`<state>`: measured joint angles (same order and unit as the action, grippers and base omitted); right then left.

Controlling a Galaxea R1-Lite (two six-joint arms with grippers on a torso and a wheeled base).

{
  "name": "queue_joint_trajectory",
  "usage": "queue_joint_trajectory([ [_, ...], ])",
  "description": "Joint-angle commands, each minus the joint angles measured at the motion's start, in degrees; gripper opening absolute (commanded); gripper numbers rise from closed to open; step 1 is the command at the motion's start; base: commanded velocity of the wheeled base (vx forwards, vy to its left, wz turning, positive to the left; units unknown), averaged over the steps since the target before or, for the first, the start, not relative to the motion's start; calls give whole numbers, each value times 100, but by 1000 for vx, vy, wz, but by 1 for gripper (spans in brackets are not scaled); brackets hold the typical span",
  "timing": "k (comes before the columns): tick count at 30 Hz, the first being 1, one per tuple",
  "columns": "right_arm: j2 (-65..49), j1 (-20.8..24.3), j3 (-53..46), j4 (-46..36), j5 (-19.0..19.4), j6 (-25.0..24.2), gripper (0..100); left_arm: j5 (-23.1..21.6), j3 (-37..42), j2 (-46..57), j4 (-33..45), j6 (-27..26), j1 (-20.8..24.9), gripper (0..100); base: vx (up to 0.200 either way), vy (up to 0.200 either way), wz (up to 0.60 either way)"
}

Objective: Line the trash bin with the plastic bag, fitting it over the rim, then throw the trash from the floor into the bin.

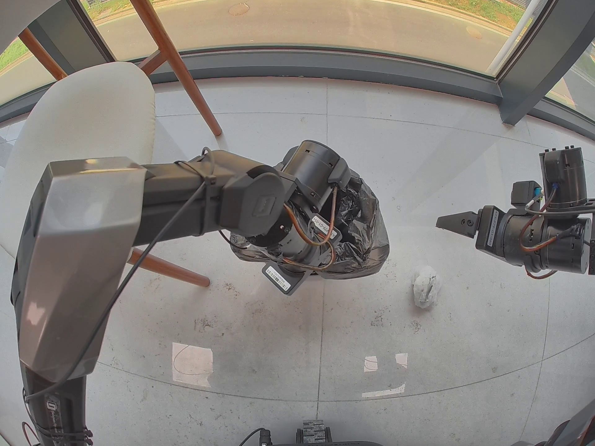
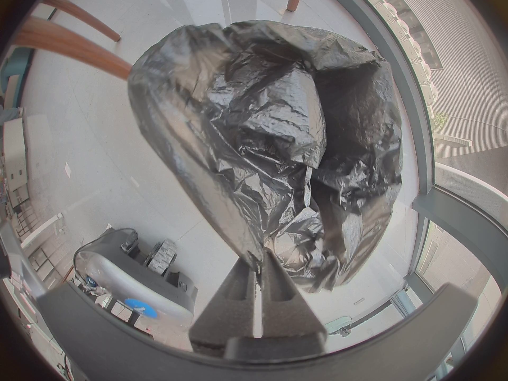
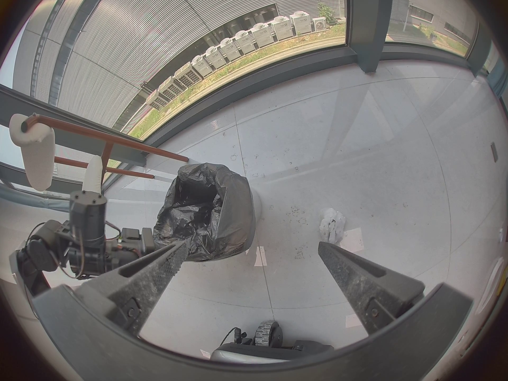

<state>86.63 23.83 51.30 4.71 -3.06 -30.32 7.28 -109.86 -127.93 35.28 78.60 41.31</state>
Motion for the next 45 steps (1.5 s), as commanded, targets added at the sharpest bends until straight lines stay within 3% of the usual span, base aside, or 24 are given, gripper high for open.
queue_joint_trajectory([
  [1, 223, 16, 12, 22, -2, 52, 100, 2, 483, 339, -30, 41, 149, 0, 0, 0, 0],
  [2, 258, -1, 12, 30, -2, 96, 100, 2, 624, 383, -47, 32, 158, 100, 0, 0, 0],
  [10, 522, -467, -32, 197, 86, 465, 100, 265, 1134, 646, -381, -56, 149, 100, 0, 0, 0],
  [11, 742, -854, -102, 575, 394, 764, 100, 424, 1257, 875, -452, -232, 149, 100, 0, 0, 0],
  [14, 1199, -1443, -296, 1366, 860, 1669, 100, 503, 1538, 1402, -777, -777, 149, 100, 0, 0, 0],
  [15, 1454, -1645, -375, 1674, 974, 2030, 100, 547, 1687, 1648, -970, -987, 149, 100, 0, 0, 0],
  [18, 2095, -1909, -436, 2360, 1088, 2469, 100, 608, 1969, 2140, -1665, -1532, 140, 100, 0, 0, 0],
  [22, 2781, -2005, -419, 3036, 1194, 2522, 100, 731, 2390, 2448, -2535, -1954, 87, 100, 0, 0, 0],
  [23, 3299, -2102, -392, 3520, 1255, 2548, 100, 784, 2742, 2721, -2948, -2323, 79, 100, 0, 0, 0],
  [31, 5136, -2207, -120, 5181, 1264, 2794, 100, 793, 4069, 3450, -3853, -3352, -62, 100, 0, 0, 0],
  [36, 5602, -2164, 328, 5216, 1229, 2935, 100, 793, 4359, 3485, -4196, -3659, -361, 100, 0, 0, 0],
  [45, 6261, -2093, 1093, 5049, 1079, 3005, 100, 810, 4509, 3679, -4196, -3677, -493, 100, 0, 0, 0],
])
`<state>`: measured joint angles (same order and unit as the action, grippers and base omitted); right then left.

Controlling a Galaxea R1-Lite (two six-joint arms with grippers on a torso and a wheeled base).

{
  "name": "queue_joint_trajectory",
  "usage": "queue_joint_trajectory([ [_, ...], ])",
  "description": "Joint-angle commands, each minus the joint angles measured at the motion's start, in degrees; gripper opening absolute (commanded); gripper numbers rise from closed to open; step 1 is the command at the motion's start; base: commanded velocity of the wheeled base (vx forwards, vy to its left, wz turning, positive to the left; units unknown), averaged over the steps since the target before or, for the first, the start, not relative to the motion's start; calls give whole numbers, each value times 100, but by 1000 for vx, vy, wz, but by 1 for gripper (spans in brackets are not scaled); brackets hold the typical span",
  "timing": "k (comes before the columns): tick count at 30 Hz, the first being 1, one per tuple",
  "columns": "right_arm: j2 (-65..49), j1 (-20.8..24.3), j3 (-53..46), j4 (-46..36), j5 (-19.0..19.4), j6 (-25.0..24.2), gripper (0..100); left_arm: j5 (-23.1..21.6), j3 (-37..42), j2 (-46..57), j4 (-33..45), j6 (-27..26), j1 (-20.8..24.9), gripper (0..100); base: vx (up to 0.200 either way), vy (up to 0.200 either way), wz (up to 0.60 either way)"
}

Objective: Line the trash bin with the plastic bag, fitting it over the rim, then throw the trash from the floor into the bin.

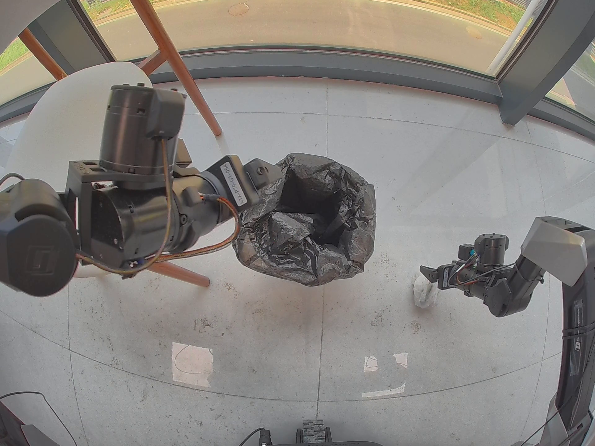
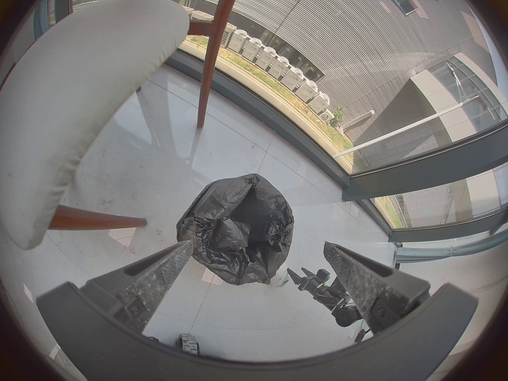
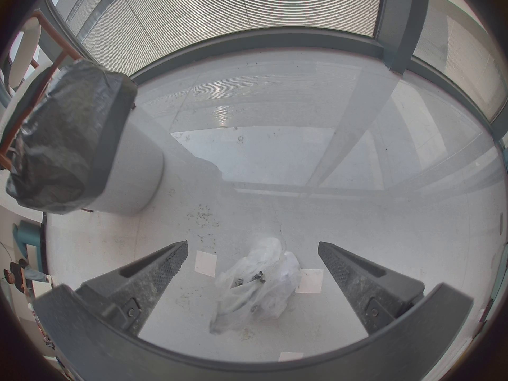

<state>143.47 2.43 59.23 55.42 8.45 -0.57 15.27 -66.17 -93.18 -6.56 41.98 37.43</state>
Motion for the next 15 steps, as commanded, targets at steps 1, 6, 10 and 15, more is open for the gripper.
queue_joint_trajectory([
  [1, 612, 74, 334, -22, -89, 31, 100, 11, 166, 204, -21, -24, -121, 100, 0, 0, 0],
  [6, 744, 162, 624, -356, -98, 31, 100, 11, 210, 213, -21, -32, -139, 100, 0, 0, 0],
  [10, 779, 162, 871, -638, -256, 31, 100, 11, 210, 213, -21, -24, -139, 100, 0, 0, 0],
  [15, 761, 153, 862, -638, -326, 40, 0, 11, 210, 213, -30, -32, -148, 100, 0, 0, 0],
])
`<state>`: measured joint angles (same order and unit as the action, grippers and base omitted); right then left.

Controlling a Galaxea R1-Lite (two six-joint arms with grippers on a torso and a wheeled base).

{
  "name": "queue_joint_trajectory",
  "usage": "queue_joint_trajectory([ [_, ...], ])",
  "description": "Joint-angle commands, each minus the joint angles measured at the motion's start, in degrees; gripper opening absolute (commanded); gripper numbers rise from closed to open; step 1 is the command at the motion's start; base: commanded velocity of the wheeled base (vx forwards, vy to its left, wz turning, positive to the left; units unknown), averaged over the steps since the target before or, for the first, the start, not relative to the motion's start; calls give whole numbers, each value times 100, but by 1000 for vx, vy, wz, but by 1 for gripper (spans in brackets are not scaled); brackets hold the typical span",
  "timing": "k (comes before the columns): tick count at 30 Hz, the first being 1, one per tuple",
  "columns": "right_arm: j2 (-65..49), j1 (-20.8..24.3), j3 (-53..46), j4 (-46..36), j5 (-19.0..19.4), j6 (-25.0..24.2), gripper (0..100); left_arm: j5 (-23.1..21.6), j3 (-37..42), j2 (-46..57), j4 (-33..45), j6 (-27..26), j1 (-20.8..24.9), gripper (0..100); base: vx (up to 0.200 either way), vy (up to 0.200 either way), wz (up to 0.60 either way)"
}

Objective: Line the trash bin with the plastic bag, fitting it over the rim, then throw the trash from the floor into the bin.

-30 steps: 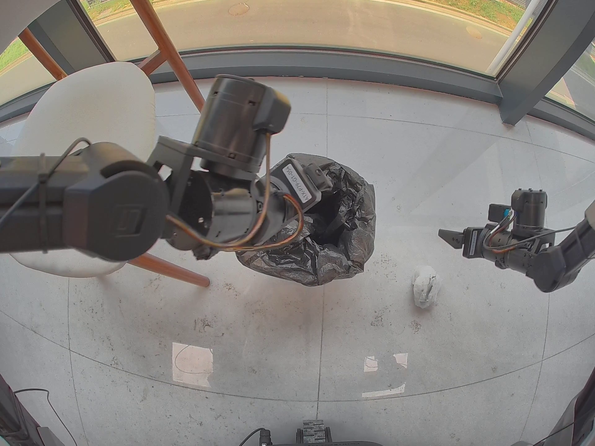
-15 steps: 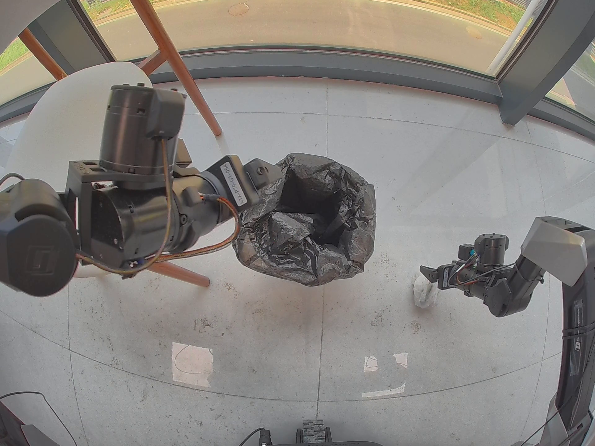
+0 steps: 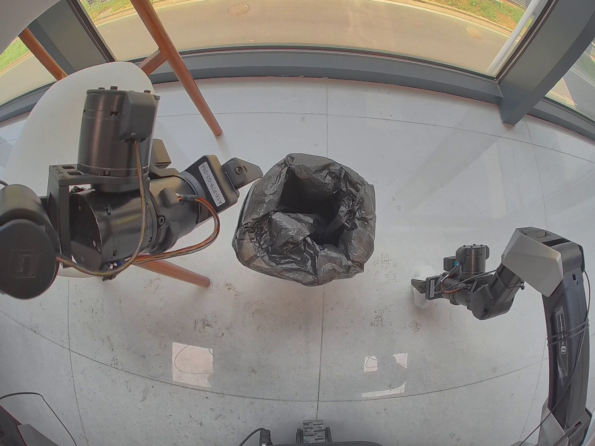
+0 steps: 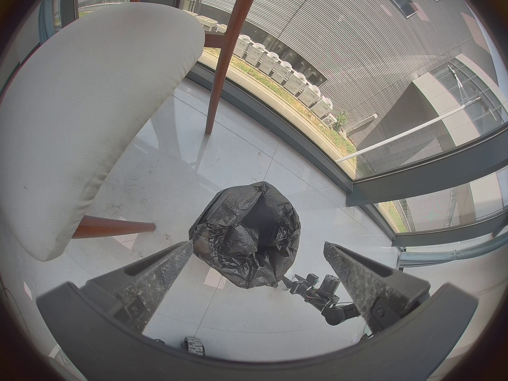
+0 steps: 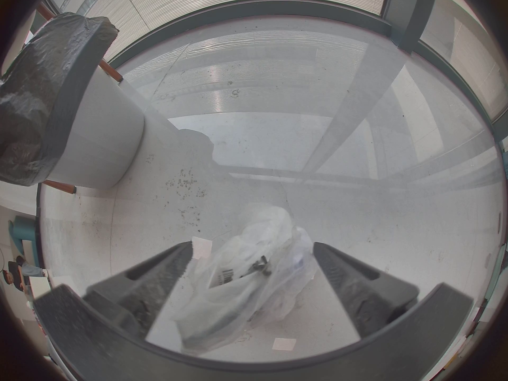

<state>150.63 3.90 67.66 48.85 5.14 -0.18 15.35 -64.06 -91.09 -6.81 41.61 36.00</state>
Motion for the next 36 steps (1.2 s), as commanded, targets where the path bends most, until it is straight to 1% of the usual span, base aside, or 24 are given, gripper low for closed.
queue_joint_trajectory([
  [1, 37, 5, 11, 28, 4, -8, 0, 3, -1, 3, -4, 5, -5, 100, 0, 0, 0],
  [6, -411, -65, -482, 213, 39, -26, 0, 12, 25, 118, -13, -3, -93, 100, 0, 0, 0],
  [7, -728, -100, -868, 459, 66, -17, 0, 12, 52, 249, -92, -21, -102, 100, 0, 0, 0],
  [8, -824, -118, -991, 556, 74, -26, 0, 12, 60, 293, -127, -30, -111, 100, 0, 0, 0],
  [9, -1352, -135, -1404, 863, 110, -87, 0, 3, 96, 399, -294, -135, -163, 100, 0, 0, 0],
  [10, -1774, -126, -1624, 925, 162, -122, 0, 3, 140, 496, -408, -241, -269, 100, 0, 0, 0],
  [13, -2987, -39, -2020, 661, 426, -228, 0, -41, 289, 873, -646, -627, -682, 100, 0, 0, 0],
  [15, -3698, 190, -2195, 406, 619, -289, 0, -102, 386, 1076, -769, -865, -963, 100, 0, 0, 0],
  [16, -4287, 559, -2380, 222, 751, -439, 0, -216, 500, 1251, -883, -1032, -1236, 100, 0, 0, 0],
  [19, -5140, 1412, -2486, 46, 742, -869, 0, -427, 904, 1779, -1103, -1278, -1807, 100, 0, 0, 0],
  [20, -5316, 1702, -2424, 2, 725, -913, 0, -480, 1080, 1990, -1155, -1366, -1991, 100, 0, 0, 0],
  [22, -5483, 2132, -2266, -33, 716, -913, 0, -524, 1440, 2341, -1217, -1454, -2282, 100, 0, 0, 0],
  [25, -5553, 2748, -2116, 2, 716, -896, 0, -533, 2328, 3115, -1217, -1524, -2800, 100, 0, 0, 0],
  [26, -5562, 2888, -2108, 20, 716, -896, 0, -533, 2592, 3343, -1217, -1594, -2958, 100, 0, 0, 0],
  [27, -5562, 2915, -2099, 20, 716, -896, 0, -533, 2636, 3396, -1217, -1612, -2985, 100, 0, 0, 0],
  [28, -5544, 3108, -2055, 28, 725, -896, 0, -542, 3145, 3835, -1208, -1823, -3363, 100, 0, 0, 0],
  [29, -5535, 3187, -2028, 28, 742, -896, 0, -559, 3418, 4090, -1208, -1955, -3591, 100, 0, 0, 0],
  [30, -5535, 3196, -2020, 28, 742, -896, 0, -559, 3444, 4125, -1208, -1972, -3609, 100, 0, 0, 0],
  [31, -5509, 3301, -1932, 28, 751, -896, 0, -638, 3866, 4574, -1208, -2183, -3925, 100, 0, 0, 0],
  [33, -5456, 3310, -1818, 28, 751, -887, 0, -682, 4174, 4934, -1199, -2218, -4189, 100, 0, 0, 0],
  [34, -5456, 3310, -1818, 28, 751, -887, 0, -682, 4174, 4934, -1199, -2218, -4189, 100, 0, 0, 0],
  [36, -5324, 3310, -1571, 37, 760, -834, 0, -700, 4613, 5426, -1173, -2218, -4461, 100, 0, 0, 0],
])
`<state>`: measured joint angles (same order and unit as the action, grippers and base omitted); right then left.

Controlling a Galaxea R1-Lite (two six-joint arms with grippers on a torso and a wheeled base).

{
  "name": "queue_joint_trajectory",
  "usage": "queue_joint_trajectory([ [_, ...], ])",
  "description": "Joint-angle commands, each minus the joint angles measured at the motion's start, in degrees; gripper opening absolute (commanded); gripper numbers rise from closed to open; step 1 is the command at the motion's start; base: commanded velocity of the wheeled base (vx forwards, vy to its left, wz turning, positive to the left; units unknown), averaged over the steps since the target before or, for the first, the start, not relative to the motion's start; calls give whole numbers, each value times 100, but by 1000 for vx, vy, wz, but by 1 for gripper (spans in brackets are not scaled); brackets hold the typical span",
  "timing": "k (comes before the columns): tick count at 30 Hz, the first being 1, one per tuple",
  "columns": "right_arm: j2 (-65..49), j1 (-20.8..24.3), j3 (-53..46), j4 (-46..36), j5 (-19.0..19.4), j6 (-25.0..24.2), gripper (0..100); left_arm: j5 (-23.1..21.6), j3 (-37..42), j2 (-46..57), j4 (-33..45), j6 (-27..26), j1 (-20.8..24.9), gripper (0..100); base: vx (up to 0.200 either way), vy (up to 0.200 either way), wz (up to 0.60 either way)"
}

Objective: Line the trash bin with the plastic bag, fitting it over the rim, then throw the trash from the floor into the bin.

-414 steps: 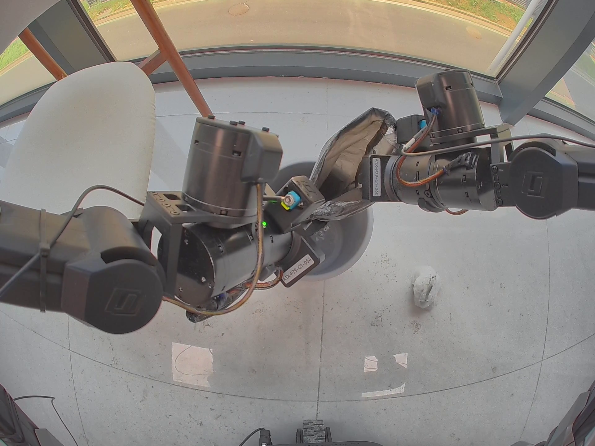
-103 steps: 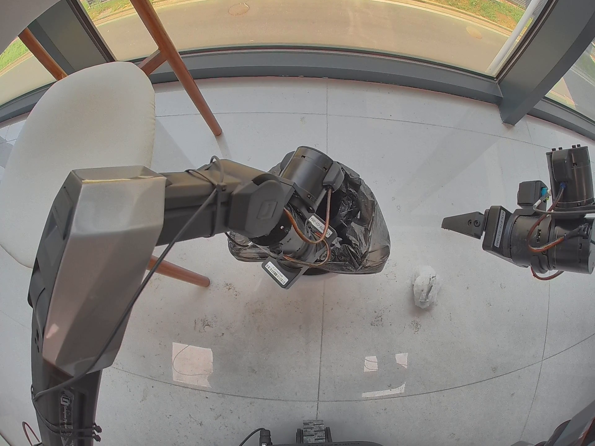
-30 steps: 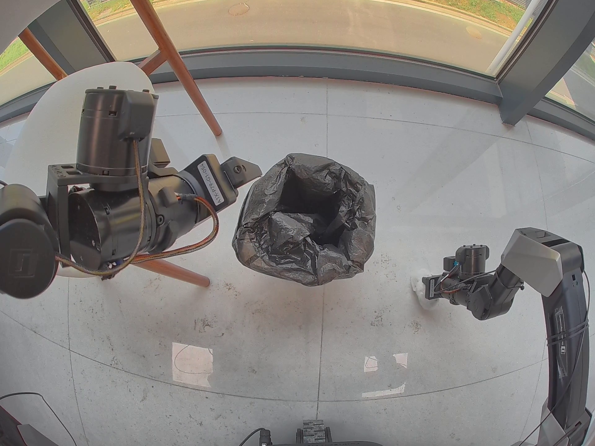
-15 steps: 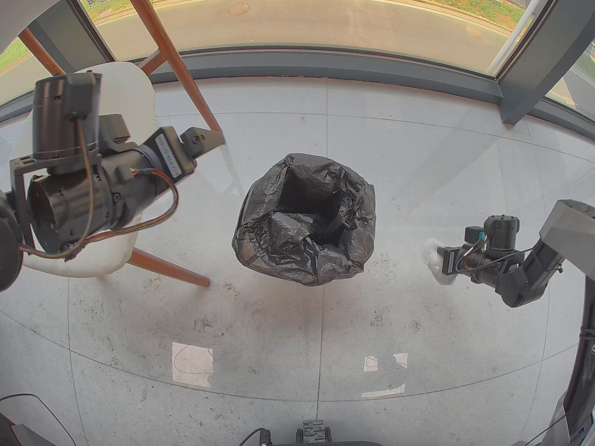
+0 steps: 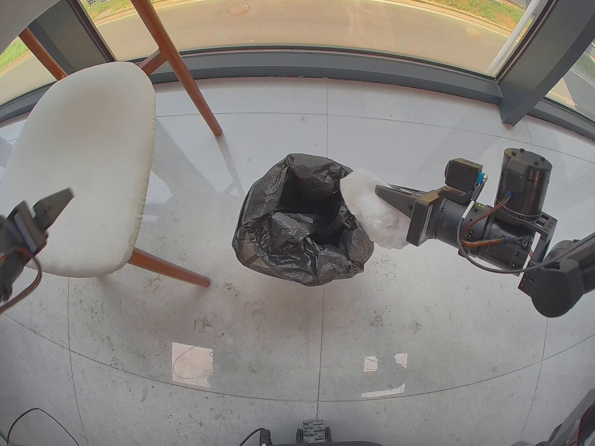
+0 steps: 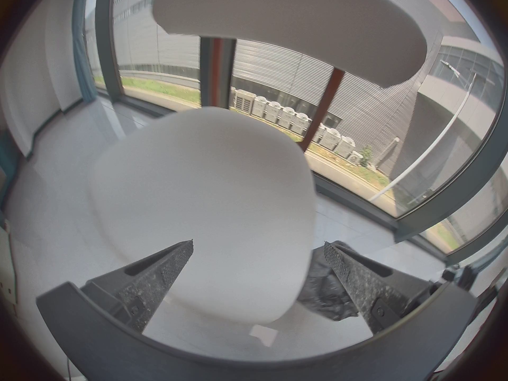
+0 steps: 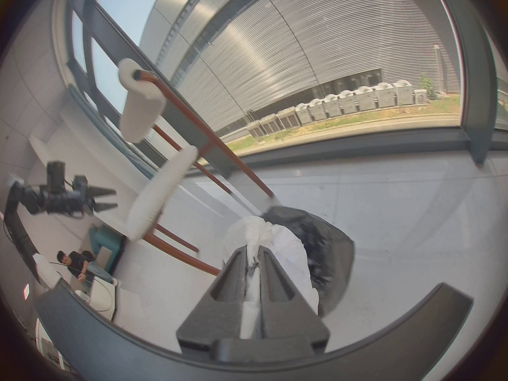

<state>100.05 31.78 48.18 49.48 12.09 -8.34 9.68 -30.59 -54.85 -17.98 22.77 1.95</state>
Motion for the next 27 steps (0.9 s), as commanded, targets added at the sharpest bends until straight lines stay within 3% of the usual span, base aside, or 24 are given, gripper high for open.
queue_joint_trajectory([
  [1, -214, 522, 473, -26, 65, -19, 0, -133, 1380, 1925, -56, -335, -1056, 100, 0, 0, 0],
  [3, -117, 540, 667, -17, 74, -10, 0, -142, 1512, 2101, -56, -352, -1056, 100, 0, 0, 0],
  [4, -91, 575, 763, -17, 74, -19, 100, -151, 1556, 2180, -56, -352, -1030, 100, 0, 0, 0],
  [10, -108, 672, 878, -9, 39, -27, 100, -397, 1819, 2435, -56, -414, -1012, 100, 0, 0, 0],
  [15, -627, 408, 825, -79, -14, -10, 100, -889, 2250, 3024, -48, -1003, -1012, 100, 0, 0, 0],
  [18, -1277, -102, 535, -237, -84, -10, 100, -1179, 2522, 3445, -39, -1381, -1012, 100, 0, 0, 0],
  [20, -1936, -664, 25, -448, -330, -19, 100, -1407, 2742, 3850, 93, -1495, -1012, 100, 0, 0, 0],
  [24, -3228, -1666, -1399, -606, -524, -71, 100, -1759, 2971, 4834, 937, -1618, -1030, 100, 0, 0, 0],
  [27, -4239, -2361, -2620, -615, -497, 8, 100, -1741, 3059, 4790, 1218, -1741, -1039, 100, 0, 0, 0],
])
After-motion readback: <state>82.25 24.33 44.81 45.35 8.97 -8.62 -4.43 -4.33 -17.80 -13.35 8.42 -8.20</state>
